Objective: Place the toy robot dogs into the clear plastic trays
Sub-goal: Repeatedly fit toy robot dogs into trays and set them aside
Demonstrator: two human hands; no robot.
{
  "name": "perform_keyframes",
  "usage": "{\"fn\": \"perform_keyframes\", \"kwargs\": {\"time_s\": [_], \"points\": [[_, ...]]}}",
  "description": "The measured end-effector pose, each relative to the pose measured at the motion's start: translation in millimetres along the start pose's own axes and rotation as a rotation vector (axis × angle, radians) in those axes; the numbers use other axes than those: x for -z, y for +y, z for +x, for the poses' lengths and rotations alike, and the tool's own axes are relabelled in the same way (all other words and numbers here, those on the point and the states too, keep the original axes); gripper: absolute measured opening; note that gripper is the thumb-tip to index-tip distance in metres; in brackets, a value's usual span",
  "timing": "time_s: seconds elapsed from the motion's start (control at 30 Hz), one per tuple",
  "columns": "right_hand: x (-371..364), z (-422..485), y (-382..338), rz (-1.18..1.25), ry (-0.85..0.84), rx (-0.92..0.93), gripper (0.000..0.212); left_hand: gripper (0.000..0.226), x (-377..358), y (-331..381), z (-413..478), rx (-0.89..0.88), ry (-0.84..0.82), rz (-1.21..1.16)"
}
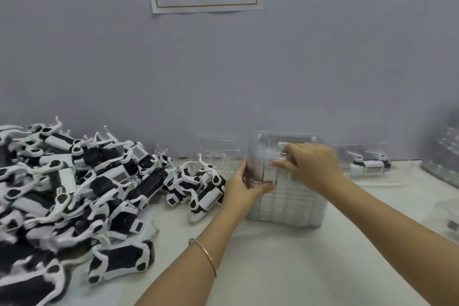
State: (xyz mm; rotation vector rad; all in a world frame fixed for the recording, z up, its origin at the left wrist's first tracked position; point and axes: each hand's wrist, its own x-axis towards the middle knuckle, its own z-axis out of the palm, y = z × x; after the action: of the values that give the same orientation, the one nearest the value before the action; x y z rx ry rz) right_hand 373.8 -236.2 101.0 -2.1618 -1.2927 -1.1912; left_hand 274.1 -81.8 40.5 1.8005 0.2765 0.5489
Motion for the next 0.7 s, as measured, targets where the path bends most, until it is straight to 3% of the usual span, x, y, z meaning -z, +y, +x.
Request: {"fn": "perform_keyframes", "kwargs": {"time_s": [0.2, 0.27, 0.33, 0.37, 0.43, 0.5, 0.6, 0.7], "points": [[8, 17, 4, 0.032, 0.062, -0.043, 0.062, 0.107, -4, -1, -1, 0.072, 0.003, -0.062], [22, 36, 5, 0.053, 0.120, -0.260, 0.060, 0.111, -3, 2, -2, 0.079, -0.019, -0.075], [48, 60, 8, 0.164, 0.295, -0.518, 0.059, 0.111, -1, 6, -3, 0.083, -0.046, -0.089], [65, 69, 7, 0.259, 0.384, -0.562, 0.059, 0.108, 1, 8, -5, 0.082, -0.061, -0.089], [94, 70, -5, 0.362, 0.481, -0.453, 0.056, 0.096, 10, 12, -8, 0.073, -0.083, -0.049], [111, 43, -32, 0.350, 0.472, -0.251, 0.053, 0.073, 34, 9, -13, 0.040, -0.069, 0.045], [105, -26, -80, 0.258, 0.354, 0.019, 0.051, 0.047, 88, -3, -25, 0.036, 0.056, 0.222], [80, -77, -123, 0.170, 0.183, 0.125, 0.047, 0.038, 138, -12, -38, 0.050, 0.115, 0.407]]}}
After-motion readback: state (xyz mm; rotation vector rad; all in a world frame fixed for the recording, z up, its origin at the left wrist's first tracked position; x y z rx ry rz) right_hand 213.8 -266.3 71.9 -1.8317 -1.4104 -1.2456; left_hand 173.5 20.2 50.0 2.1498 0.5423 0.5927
